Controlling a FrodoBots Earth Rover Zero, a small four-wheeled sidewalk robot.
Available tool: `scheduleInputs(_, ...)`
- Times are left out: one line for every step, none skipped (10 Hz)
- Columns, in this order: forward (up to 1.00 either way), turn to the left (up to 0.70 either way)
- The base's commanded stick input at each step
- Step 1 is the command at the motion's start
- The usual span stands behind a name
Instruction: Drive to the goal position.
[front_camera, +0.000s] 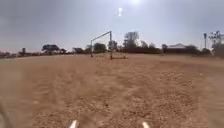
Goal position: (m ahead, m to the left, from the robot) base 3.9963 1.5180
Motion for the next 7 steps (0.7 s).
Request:
scheduleInputs(0.70, 0.00)
scheduleInputs(0.70, 0.00)
scheduleInputs(0.70, 0.00)
scheduleInputs(0.70, 0.00)
scheduleInputs(0.70, 0.00)
scheduleInputs(0.70, 0.00)
scheduleInputs(0.70, 0.00)
